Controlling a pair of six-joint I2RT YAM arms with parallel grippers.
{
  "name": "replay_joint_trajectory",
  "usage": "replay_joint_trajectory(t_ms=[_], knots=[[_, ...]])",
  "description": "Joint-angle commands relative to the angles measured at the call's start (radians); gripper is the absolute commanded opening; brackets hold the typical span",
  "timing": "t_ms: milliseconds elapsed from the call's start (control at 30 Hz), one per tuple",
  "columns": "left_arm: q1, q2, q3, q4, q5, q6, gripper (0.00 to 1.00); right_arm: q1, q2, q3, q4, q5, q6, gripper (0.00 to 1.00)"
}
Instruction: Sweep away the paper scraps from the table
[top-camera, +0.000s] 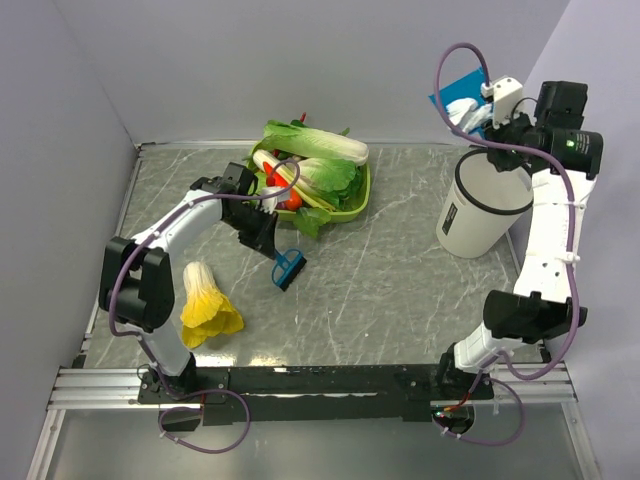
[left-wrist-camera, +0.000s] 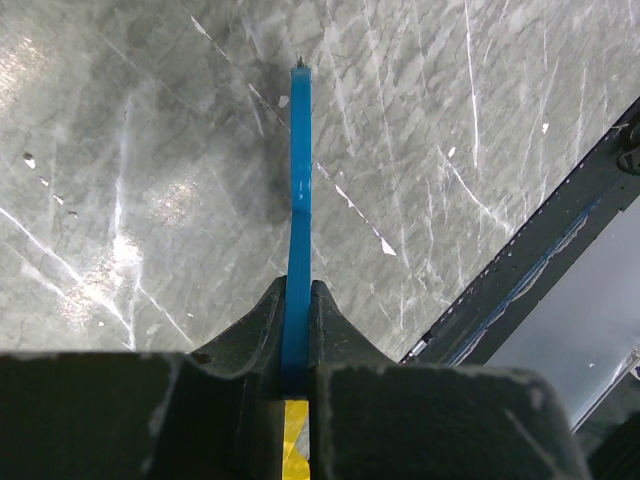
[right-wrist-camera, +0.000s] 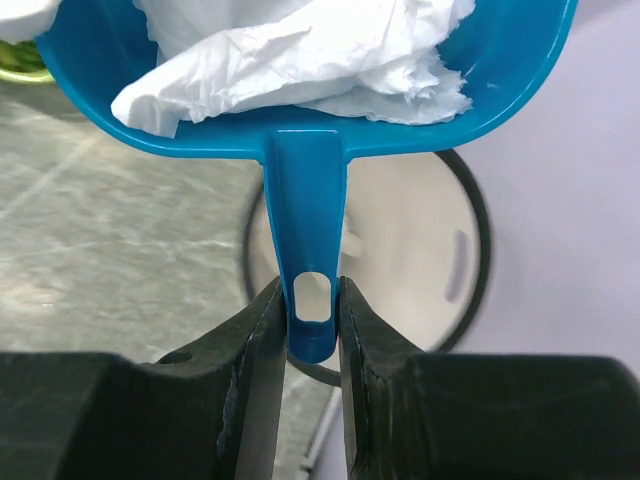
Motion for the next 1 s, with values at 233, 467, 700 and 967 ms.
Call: replay_joint_trajectory(t_ms=[233, 467, 700, 967], knots=[[-0.011, 0.037, 0.056, 0.000, 0.052, -0.005, 0.01, -0.111, 0.024, -0.013, -0.005, 0.330, -0.134, 0.00], [-0.019, 0.055, 0.065, 0.006, 0.061, -0.014, 0.01, -0.125, 0.020, -0.062, -0.002, 0.487, -0.258, 0.00], [-0.023, 0.066, 0.071, 0.008, 0.066, -0.013, 0.01, -0.125, -0.028, -0.146, 0.067, 0.607, -0.453, 0.00], [-0.026, 0.074, 0.073, 0.022, 0.074, -0.023, 0.01, -0.125, -0.088, -0.261, 0.195, 0.699, -0.705, 0.00]])
